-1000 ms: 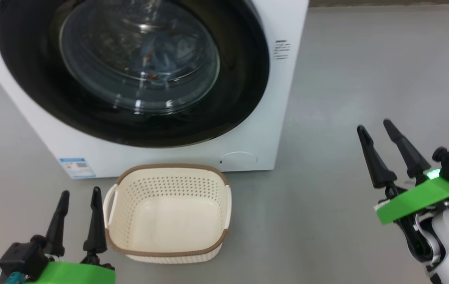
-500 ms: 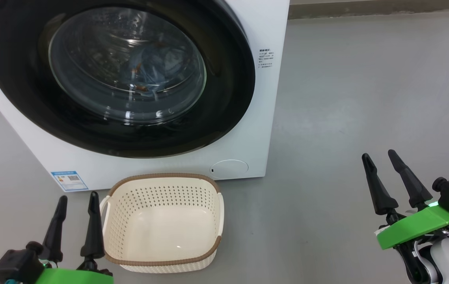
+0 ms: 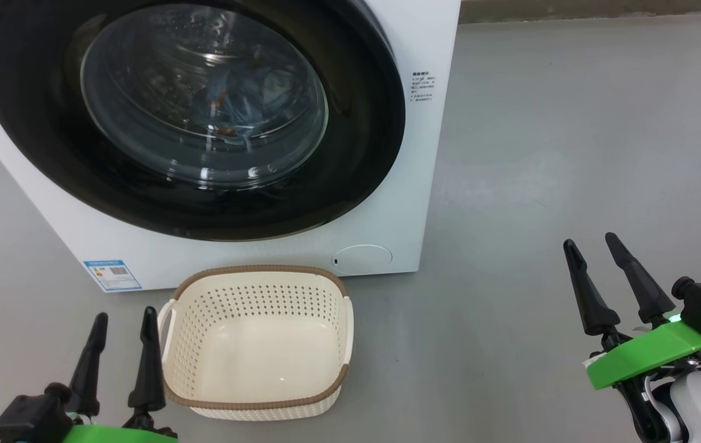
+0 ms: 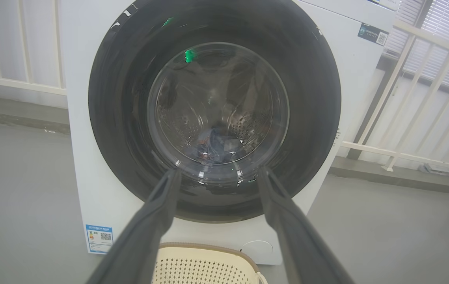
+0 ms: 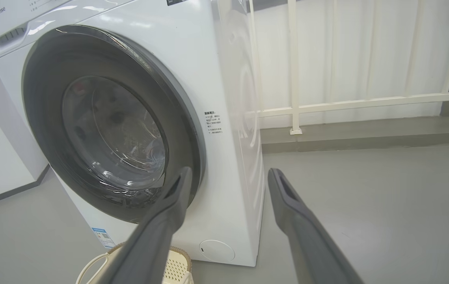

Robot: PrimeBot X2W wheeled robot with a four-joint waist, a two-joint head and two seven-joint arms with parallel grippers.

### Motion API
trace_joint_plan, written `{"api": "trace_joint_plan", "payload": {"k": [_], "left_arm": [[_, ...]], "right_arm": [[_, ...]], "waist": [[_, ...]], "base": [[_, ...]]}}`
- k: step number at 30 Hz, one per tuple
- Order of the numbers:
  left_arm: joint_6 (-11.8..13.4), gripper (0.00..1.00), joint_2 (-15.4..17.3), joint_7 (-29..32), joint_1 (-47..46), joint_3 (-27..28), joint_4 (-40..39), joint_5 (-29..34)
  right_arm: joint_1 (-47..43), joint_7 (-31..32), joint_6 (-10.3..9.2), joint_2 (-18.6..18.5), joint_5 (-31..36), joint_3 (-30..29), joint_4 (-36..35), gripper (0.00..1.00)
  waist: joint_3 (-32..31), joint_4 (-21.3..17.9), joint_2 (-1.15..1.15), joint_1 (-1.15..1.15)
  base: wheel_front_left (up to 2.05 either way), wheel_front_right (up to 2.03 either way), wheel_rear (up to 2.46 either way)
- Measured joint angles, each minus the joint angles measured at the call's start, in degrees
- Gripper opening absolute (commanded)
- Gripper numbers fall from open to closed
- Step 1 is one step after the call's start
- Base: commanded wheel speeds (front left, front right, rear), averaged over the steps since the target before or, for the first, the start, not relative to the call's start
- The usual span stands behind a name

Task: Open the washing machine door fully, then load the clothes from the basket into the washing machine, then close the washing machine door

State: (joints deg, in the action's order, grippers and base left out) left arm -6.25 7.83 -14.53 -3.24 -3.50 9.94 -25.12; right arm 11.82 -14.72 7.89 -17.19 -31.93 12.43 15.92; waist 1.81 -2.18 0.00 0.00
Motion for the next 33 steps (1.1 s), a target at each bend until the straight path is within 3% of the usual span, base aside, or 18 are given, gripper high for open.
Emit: {"api": "trace_joint_plan", "payload": {"k": [30, 31, 33], "left_arm": [[1.2, 1.00, 0.4, 0.0, 0.0, -0.5, 0.3, 0.6], [1.2, 0.00, 0.5, 0.0, 0.0, -0.6, 0.5, 0.5], [1.2, 0.00, -0.2, 0.0, 0.2, -0.7, 1.7, 0.5]], "right_arm": [[0.0, 0.0, 0.00, 0.9, 1.8, -1.5, 1.3, 1.00], [0.0, 0.0, 0.01, 0.9, 1.8, -1.5, 1.4, 0.00], [-0.8, 0.0, 0.03, 1.5, 1.8, -1.3, 2.5, 0.00]], "waist": [[-0.1, 0.0, 0.00, 0.00], [-0.1, 0.0, 0.00, 0.00], [-0.1, 0.0, 0.00, 0.00]], "base": [[0.00, 0.00, 0.00], [0.00, 0.00, 0.00], [0.00, 0.00, 0.00]]}}
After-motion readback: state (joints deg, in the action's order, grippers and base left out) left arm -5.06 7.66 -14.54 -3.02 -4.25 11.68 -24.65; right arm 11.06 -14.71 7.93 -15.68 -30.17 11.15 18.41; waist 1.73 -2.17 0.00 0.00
